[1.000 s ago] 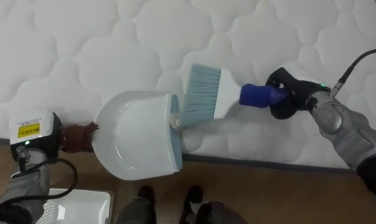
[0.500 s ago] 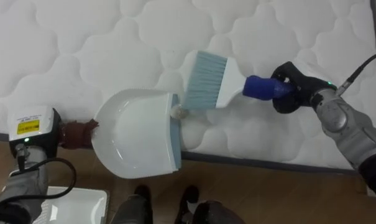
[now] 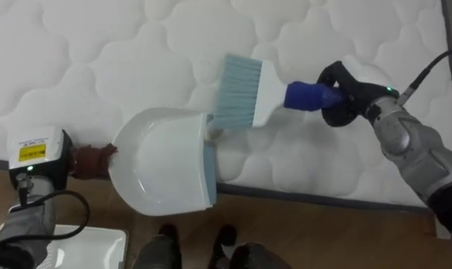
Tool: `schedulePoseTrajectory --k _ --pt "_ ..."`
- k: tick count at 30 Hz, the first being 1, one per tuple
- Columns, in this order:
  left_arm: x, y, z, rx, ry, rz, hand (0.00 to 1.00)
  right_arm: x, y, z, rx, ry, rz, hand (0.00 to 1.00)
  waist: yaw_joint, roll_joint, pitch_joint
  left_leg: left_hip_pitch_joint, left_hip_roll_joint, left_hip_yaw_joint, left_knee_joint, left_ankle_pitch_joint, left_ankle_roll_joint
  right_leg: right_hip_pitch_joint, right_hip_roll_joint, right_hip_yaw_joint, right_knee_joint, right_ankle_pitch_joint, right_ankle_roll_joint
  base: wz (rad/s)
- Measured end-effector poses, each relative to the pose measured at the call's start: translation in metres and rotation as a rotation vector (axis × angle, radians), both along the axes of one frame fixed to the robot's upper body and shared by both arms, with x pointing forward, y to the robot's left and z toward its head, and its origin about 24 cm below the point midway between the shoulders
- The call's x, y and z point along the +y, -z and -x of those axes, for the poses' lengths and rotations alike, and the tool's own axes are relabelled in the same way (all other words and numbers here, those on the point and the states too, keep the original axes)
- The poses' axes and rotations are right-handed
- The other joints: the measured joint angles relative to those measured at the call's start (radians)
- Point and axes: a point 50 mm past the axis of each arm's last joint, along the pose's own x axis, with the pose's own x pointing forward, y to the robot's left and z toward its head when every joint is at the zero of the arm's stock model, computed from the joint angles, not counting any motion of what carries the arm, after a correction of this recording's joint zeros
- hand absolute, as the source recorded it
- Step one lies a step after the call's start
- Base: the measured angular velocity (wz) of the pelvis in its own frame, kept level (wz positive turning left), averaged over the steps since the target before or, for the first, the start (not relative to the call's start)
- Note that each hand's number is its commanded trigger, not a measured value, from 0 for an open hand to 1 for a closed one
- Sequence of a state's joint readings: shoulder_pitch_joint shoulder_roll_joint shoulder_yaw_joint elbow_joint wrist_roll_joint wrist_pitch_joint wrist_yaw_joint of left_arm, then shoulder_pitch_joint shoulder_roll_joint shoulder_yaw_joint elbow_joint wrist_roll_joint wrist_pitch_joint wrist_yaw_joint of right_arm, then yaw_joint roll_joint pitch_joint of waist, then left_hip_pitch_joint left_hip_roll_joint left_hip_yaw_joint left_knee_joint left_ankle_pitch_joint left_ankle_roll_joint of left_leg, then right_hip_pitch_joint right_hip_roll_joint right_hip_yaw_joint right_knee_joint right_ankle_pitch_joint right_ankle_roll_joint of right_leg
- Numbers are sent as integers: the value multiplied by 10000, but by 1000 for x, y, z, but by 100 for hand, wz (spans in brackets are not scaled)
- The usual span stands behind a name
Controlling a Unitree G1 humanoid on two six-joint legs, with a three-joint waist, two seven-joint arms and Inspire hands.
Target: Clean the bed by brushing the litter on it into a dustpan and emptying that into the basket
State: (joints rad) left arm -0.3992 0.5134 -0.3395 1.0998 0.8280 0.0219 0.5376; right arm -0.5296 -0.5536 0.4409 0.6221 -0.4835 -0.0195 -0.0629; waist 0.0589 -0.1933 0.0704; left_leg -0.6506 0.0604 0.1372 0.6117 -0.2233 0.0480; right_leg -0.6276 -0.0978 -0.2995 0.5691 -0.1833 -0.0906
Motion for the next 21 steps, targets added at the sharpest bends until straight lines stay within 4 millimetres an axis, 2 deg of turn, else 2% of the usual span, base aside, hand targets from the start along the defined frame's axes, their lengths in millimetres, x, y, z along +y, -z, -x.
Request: schedulePoseTrajectory --k 12,21 --pt "2 -6 -3 -162 118 -196 100 -2 10 6 97 -226 1413 100 99 -153 5 -52 108 5 -100 -1 -6 11 135 -53 -255 161 -44 0" --pt "2 -6 -3 -177 171 -259 100 -5 14 9 -2 -339 2768 100 154 -158 0 -70 161 -20 -46 16 -33 66 183 -103 -324 177 -64 0"
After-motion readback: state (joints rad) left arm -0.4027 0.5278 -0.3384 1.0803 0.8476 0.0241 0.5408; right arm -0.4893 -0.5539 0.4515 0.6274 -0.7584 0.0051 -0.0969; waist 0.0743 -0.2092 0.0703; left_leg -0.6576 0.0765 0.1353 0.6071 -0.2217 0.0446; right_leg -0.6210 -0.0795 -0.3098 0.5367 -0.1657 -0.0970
